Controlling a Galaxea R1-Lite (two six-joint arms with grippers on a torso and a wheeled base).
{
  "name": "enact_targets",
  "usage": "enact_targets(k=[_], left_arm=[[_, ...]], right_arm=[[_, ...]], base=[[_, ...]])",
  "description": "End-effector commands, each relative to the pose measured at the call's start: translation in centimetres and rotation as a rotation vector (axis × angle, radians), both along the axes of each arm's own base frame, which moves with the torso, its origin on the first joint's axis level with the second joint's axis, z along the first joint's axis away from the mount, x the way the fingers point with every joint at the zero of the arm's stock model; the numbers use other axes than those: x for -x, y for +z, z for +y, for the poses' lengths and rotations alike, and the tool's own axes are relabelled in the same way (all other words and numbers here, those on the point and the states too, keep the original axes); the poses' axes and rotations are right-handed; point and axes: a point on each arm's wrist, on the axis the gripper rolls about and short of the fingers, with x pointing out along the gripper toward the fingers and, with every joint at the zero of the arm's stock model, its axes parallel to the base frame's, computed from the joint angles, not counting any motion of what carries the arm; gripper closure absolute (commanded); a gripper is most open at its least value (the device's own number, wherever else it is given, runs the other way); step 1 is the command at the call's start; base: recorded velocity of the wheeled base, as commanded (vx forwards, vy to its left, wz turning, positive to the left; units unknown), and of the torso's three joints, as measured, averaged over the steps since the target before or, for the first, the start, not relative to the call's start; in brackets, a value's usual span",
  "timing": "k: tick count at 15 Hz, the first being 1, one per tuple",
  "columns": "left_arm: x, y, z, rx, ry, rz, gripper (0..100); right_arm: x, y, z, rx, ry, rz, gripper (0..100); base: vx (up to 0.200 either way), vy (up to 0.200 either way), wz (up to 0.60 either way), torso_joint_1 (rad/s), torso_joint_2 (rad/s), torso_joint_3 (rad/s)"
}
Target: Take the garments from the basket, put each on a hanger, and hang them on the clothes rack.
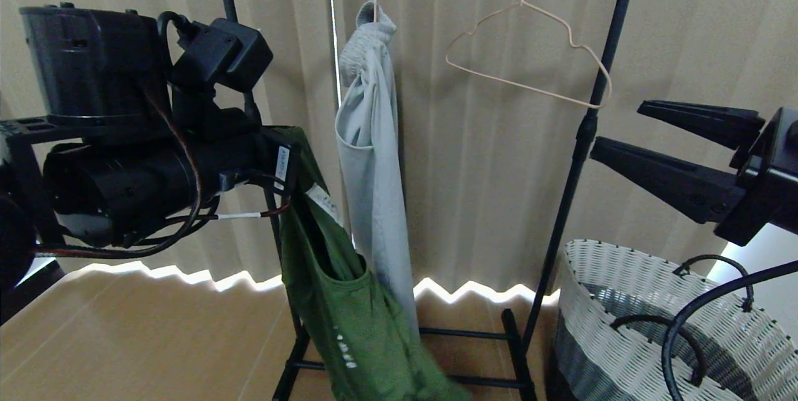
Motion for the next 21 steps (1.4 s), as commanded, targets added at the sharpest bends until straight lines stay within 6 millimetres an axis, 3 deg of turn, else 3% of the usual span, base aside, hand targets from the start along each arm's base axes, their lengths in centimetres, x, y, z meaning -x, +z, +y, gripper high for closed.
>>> enact_targets(k=[1,4,8,10,13,17,19,21], left_arm=[[-0.1,-0.6,-0.1,-0.008,0.0,0.009,100],[0.4,-1.2,0.5,-0.027,0.02,0.004,100],[4.2,-1.6,4.7,-0.023,0.096,-0.009,100],[5.1,-1.8,5.4,-0.02,0.107,-0.011,100],[6.9,-3.8,6.9,-0.03,0.139,0.028,100],[6.9,-5.5,7.9,0.013,0.186,0.001,100],[6.8,-7.5,9.0,0.028,0.135,0.014,100],[7.3,-8.2,9.5,0.046,0.11,0.004,100]], right_arm=[[0.0,-0.1,0.0,0.002,0.001,0.001,0],[-0.2,-1.5,-0.1,0.057,-0.022,0.035,0],[-1.0,-4.5,-1.7,0.21,-0.251,0.063,0],[-1.0,-4.8,-1.9,0.215,-0.29,0.071,0],[-0.9,-6.7,-3.3,0.217,-0.396,0.084,0],[-1.2,-7.4,-4.0,0.193,-0.445,0.047,0],[-1.1,-7.4,-4.1,0.196,-0.451,0.046,0],[-1.3,-7.6,-4.3,0.2,-0.464,0.054,0]], base=[[0.0,0.0,0.0,0.0,0.0,0.0],[0.0,0.0,0.0,0.0,0.0,0.0],[0.0,0.0,0.0,0.0,0.0,0.0],[0.0,0.0,0.0,0.0,0.0,0.0],[0.0,0.0,0.0,0.0,0.0,0.0],[0.0,0.0,0.0,0.0,0.0,0.0],[0.0,0.0,0.0,0.0,0.0,0.0],[0.0,0.0,0.0,0.0,0.0,0.0]])
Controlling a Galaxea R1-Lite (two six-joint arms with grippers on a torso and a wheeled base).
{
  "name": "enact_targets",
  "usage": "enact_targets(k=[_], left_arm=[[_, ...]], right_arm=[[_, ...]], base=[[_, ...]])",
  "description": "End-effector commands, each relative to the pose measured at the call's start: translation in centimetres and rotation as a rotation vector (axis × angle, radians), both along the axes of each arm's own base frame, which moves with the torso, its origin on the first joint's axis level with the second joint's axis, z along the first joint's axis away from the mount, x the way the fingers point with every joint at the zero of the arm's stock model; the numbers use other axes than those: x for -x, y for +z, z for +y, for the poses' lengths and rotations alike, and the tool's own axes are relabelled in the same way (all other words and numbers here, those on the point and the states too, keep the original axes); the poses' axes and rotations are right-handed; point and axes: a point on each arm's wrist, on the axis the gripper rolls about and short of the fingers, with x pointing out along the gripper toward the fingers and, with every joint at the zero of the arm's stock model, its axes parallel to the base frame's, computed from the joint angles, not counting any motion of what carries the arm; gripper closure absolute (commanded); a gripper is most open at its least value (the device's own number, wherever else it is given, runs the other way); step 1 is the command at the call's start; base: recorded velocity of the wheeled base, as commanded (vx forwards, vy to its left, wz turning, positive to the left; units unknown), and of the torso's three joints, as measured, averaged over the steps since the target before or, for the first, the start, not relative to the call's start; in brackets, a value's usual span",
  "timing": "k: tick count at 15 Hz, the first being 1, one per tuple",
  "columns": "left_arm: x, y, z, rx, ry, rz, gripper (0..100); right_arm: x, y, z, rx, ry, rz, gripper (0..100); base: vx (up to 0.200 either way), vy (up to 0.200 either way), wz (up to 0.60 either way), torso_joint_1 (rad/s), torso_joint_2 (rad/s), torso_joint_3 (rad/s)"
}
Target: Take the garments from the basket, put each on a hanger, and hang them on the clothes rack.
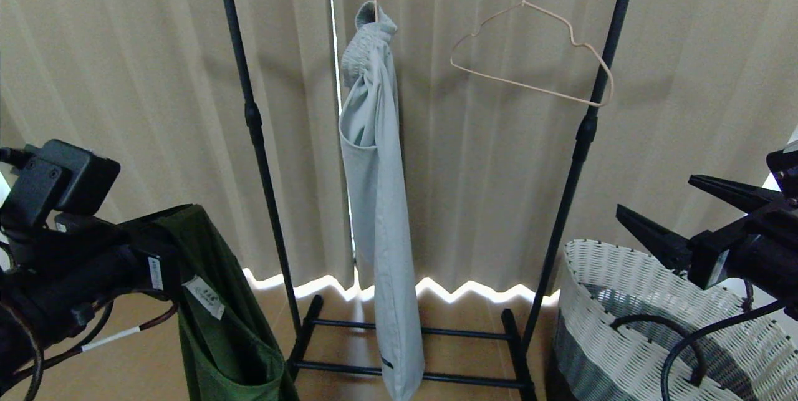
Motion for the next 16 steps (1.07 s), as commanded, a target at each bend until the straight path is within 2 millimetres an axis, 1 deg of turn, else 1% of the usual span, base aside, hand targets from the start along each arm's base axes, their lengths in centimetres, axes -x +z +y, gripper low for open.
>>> enact_targets(k=[1,3,6,10,14,16], left_arm=[[0.6,-0.9,0.8,0.0,0.023,0.014,100],[1.5,-1.1,1.1,0.009,0.021,0.006,100],[2.9,-1.2,1.2,0.022,-0.043,-0.02,100],[3.1,-1.3,1.3,0.02,-0.04,-0.016,100],[3.1,-1.3,1.3,0.014,-0.041,-0.02,100],[3.2,-1.5,1.4,0.013,-0.038,-0.014,100]], right_arm=[[-0.4,-0.2,-0.6,0.003,-0.034,0.01,0],[-0.7,-0.5,-1.1,0.007,-0.067,0.027,0],[-0.8,-0.4,-1.3,0.008,-0.077,0.026,0],[-1.0,-0.7,-1.3,0.01,-0.078,0.04,0],[-0.9,-0.7,-1.3,0.009,-0.078,0.04,0],[-0.9,-0.6,-1.4,0.007,-0.081,0.033,0]], base=[[0.0,0.0,0.0,0.0,0.0,0.0],[0.0,0.0,0.0,0.0,0.0,0.0],[0.0,0.0,0.0,0.0,0.0,0.0],[0.0,0.0,0.0,0.01,-0.03,-0.008],[0.0,0.0,0.0,0.138,-0.18,-0.215],[0.0,0.0,0.0,0.21,-0.57,-0.268]])
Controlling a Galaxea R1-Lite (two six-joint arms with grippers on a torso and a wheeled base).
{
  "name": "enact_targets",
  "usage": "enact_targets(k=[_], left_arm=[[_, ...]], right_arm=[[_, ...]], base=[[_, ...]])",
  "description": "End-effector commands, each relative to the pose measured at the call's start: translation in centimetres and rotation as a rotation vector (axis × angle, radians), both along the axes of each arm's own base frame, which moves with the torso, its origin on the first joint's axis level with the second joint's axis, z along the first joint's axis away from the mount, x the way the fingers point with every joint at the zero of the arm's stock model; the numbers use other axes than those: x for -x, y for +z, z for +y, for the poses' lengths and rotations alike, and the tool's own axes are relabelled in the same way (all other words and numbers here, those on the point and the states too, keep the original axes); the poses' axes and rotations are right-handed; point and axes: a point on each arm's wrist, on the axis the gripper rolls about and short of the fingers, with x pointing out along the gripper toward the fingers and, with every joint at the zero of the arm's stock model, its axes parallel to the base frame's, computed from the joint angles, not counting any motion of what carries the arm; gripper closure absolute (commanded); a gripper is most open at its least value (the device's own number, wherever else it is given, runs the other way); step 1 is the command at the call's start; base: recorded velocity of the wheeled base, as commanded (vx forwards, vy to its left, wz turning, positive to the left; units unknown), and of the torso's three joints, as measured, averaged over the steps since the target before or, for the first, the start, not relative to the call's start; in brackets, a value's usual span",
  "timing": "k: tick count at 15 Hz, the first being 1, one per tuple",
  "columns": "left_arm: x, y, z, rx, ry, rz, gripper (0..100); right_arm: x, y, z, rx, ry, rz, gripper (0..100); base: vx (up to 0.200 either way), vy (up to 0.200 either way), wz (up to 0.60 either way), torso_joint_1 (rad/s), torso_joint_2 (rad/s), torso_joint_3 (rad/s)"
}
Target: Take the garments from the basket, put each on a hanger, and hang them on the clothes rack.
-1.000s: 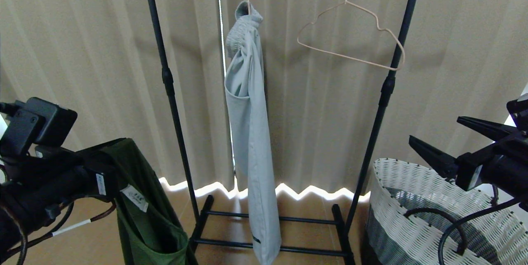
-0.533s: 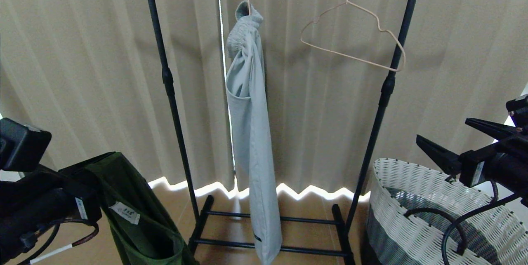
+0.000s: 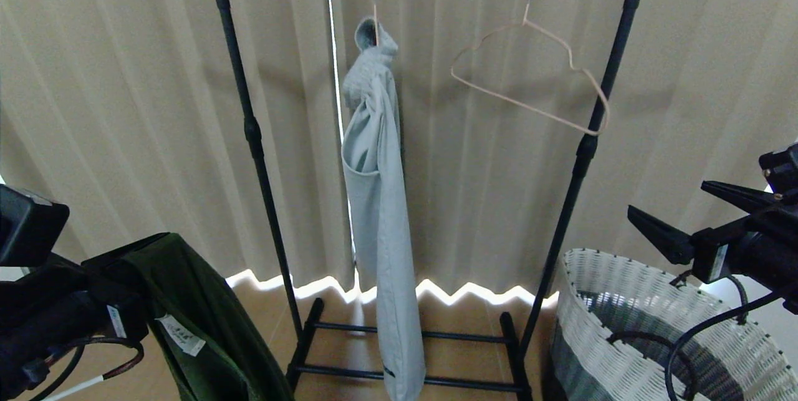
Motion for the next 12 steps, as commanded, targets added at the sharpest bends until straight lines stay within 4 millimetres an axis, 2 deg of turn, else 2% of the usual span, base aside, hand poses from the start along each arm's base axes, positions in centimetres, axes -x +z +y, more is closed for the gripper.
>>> enact_targets(k=[1,4,8,12], left_arm=[[0.0,0.1,0.3,0.001,0.019,-0.004,100],[0.0,0.3,0.8,0.003,0.055,-0.014,100],[0.3,0.4,0.8,0.004,0.051,-0.025,100],[0.2,0.5,0.8,0.005,0.046,-0.029,100]], right_arm=[[0.1,-0.1,0.0,0.001,-0.002,0.005,0],[0.3,-0.7,-0.1,0.005,-0.001,0.023,0],[0.1,-0.9,0.0,0.009,0.001,0.035,0],[0.1,-1.0,0.0,0.012,0.003,0.04,0]], base=[[0.0,0.0,0.0,0.129,-0.67,-0.242],[0.0,0.0,0.0,0.075,-0.52,-0.256],[0.0,0.0,0.0,0.328,-0.47,-0.262],[0.0,0.0,0.0,0.242,-0.49,-0.262]])
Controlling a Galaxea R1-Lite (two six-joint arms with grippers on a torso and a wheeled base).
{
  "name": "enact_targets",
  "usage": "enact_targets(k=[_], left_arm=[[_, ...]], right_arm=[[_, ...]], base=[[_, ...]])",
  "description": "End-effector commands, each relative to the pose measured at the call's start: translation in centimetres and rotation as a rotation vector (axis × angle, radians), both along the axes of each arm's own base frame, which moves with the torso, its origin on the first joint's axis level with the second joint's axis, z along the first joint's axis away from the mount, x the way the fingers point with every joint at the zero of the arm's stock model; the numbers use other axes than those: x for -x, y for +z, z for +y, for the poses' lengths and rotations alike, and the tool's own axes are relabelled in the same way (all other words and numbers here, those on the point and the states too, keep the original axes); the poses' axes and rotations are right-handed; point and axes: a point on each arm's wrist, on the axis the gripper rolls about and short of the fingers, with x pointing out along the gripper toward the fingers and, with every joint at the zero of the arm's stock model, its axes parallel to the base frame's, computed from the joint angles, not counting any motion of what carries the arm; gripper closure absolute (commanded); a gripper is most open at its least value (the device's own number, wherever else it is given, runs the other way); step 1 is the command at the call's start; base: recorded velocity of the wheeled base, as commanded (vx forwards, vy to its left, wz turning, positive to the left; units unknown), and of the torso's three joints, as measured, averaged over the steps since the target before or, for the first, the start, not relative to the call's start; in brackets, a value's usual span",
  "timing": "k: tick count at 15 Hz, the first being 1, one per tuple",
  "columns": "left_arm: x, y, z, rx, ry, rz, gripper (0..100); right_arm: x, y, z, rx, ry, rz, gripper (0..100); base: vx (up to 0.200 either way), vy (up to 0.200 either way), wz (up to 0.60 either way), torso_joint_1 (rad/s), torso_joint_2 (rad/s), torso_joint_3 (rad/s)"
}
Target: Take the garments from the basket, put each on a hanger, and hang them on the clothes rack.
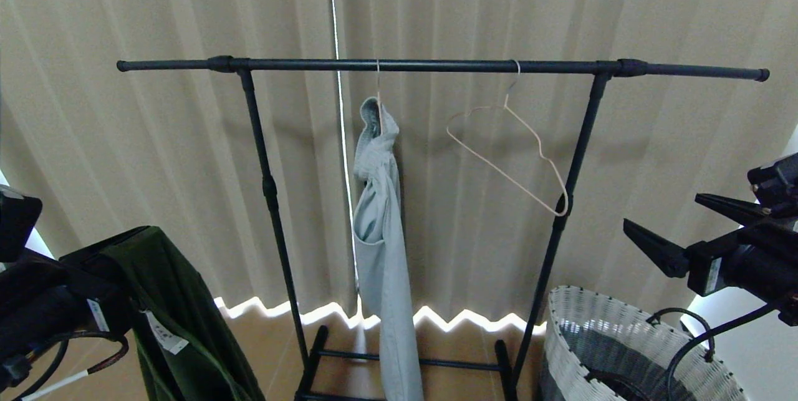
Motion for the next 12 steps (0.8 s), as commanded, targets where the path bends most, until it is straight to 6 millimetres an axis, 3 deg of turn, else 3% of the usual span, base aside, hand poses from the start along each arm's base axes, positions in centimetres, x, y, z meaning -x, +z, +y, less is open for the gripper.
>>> enact_targets(k=[1,5,8,12], left_arm=[[0.0,0.1,0.0,0.0,-0.002,-0.002,100],[0.2,0.1,0.0,0.002,-0.01,-0.009,100],[0.1,0.2,-0.1,0.006,-0.028,-0.012,100],[0.0,0.0,-0.1,0.006,-0.03,-0.001,100]], right_arm=[[0.0,0.0,0.0,0.002,-0.001,-0.001,0],[-0.7,0.2,0.1,0.013,0.003,0.025,0],[-0.6,-0.8,0.1,0.052,0.002,0.211,0],[-1.4,-1.5,0.4,0.067,0.006,0.285,0]], base=[[0.0,0.0,0.0,0.242,-0.51,-0.281],[0.0,0.0,0.0,0.246,-0.52,-0.275],[0.0,0.0,0.0,0.261,-0.52,-0.274],[0.0,0.0,0.0,0.096,-0.2,-0.104]])
